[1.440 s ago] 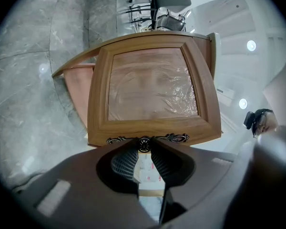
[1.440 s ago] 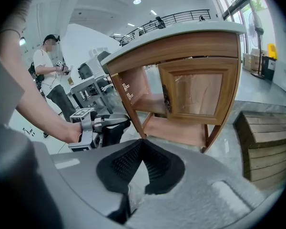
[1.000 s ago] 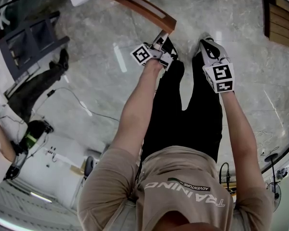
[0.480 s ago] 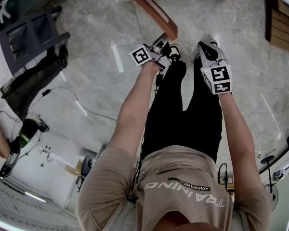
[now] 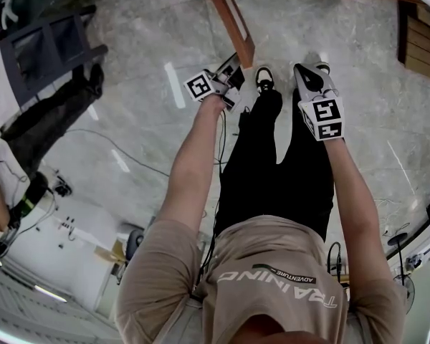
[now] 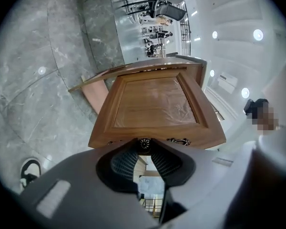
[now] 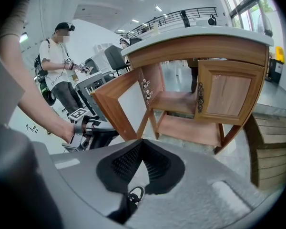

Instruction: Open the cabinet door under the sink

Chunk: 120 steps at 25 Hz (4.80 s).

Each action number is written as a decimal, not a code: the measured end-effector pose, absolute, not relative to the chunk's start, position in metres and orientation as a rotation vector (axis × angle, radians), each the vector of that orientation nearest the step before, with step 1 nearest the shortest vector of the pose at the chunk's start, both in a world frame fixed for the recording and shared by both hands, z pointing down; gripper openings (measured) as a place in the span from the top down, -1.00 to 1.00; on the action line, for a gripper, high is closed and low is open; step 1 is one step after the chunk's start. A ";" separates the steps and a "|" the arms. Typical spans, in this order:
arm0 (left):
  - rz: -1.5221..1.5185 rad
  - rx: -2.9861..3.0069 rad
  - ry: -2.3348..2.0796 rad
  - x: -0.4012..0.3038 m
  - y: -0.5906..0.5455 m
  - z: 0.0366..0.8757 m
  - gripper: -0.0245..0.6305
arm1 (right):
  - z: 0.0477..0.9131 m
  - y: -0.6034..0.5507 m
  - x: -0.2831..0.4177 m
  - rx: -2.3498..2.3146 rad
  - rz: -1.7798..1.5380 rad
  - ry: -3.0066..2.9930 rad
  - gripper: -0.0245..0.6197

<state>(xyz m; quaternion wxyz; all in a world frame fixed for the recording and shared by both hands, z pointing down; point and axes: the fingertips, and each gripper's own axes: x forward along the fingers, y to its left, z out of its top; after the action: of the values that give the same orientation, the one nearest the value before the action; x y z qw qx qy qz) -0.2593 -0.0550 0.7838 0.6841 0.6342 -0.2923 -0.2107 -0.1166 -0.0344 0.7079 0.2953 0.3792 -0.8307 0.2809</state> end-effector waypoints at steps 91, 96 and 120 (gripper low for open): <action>0.245 2.699 -1.206 -0.090 -0.090 0.262 0.88 | 0.263 -0.054 0.030 1.391 0.066 -2.584 0.92; 0.095 2.701 -1.252 -0.101 -0.093 0.227 0.88 | 0.238 -0.055 0.033 1.436 -0.004 -2.590 0.92; 0.133 2.772 -1.304 -0.127 -0.088 0.213 0.88 | 0.208 -0.054 0.034 1.545 -0.072 -2.564 0.92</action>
<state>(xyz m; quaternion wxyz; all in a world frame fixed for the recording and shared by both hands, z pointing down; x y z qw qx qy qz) -0.1272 -0.0876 0.2128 0.0376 0.9034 -0.4250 0.0434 0.0341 -0.0535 0.2076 0.0738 0.5146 -0.8539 -0.0239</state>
